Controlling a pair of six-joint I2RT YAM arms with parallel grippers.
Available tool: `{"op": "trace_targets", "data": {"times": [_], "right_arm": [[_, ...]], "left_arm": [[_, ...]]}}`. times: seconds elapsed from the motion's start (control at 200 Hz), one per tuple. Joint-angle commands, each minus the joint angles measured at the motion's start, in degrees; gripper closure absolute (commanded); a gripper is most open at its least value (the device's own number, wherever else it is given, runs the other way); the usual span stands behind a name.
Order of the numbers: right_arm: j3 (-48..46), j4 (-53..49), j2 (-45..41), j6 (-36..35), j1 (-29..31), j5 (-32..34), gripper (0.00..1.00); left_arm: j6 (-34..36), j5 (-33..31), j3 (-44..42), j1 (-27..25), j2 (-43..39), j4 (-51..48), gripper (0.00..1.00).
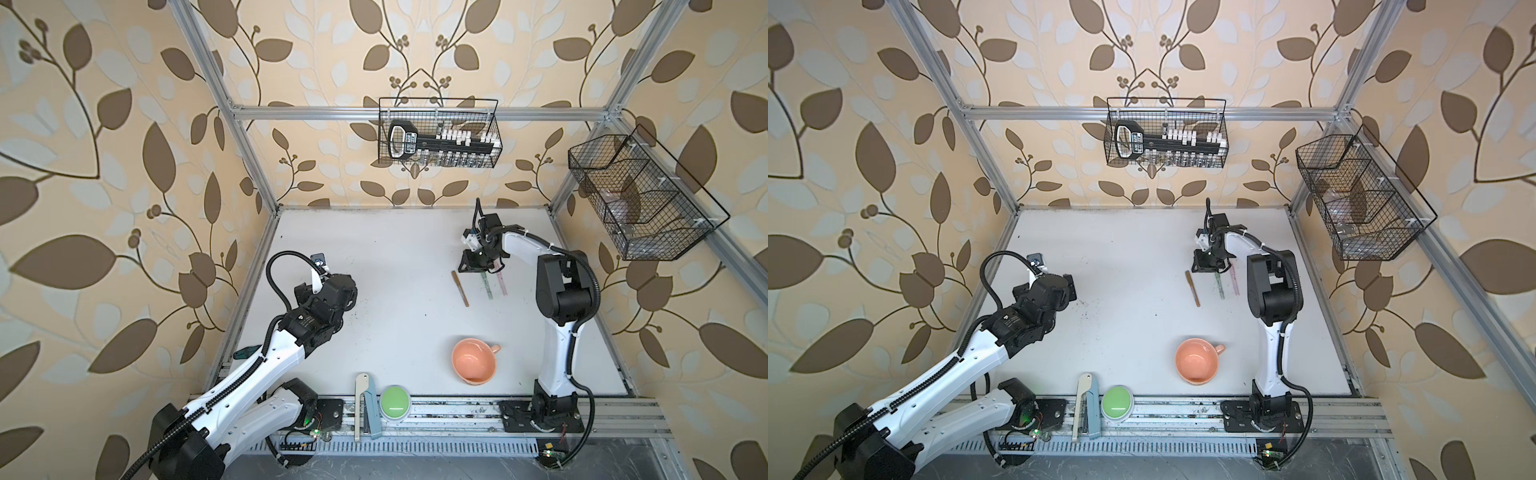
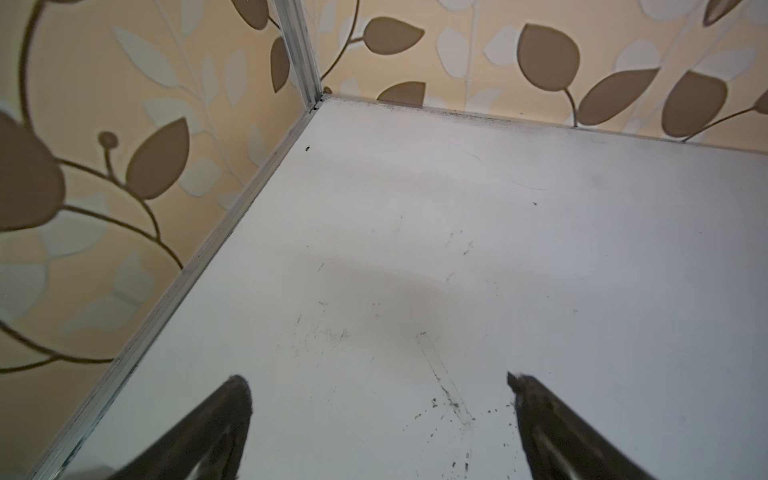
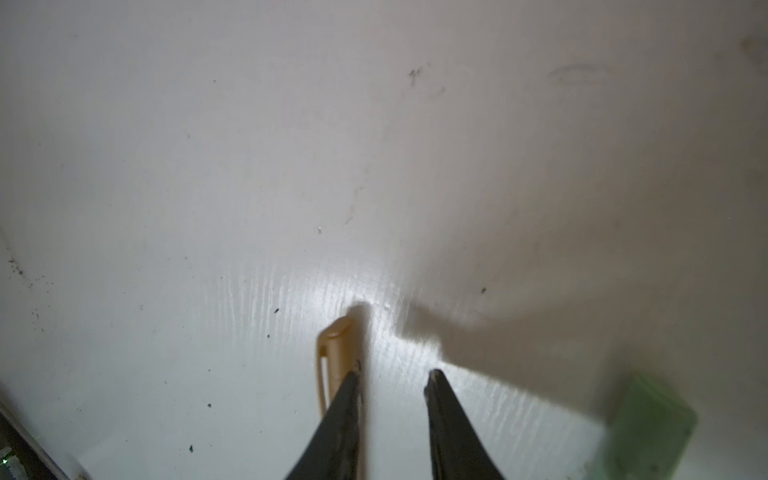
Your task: Insert the pens into the pen caps
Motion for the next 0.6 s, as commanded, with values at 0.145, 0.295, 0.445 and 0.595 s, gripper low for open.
{"op": "trace_targets", "data": {"times": [0.145, 0.295, 0.445, 0.595], "right_arm": [[0.3, 4.7, -6.3, 0.2, -0.4, 3.1, 0.56], [-14.9, 20.7, -20.1, 4.1, -2.5, 8.4, 0.49], [-40.5, 41.9, -38.8, 5.8, -3.5, 20.7, 0.43], [-61.5, 58.0, -54.7, 5.9, -3.6, 31.9, 0.40]], "left_arm": [[-1.4, -8.4, -0.8, 6.0, 3.0, 2.9, 0.01], [8.0, -6.4, -6.4, 12.4, 4.2, 18.2, 0.01], [16.8, -2.0, -15.2, 16.5, 4.0, 37.3, 0.01], [22.9, 0.9, -22.7, 19.6, 6.3, 54.3, 0.01]]}}
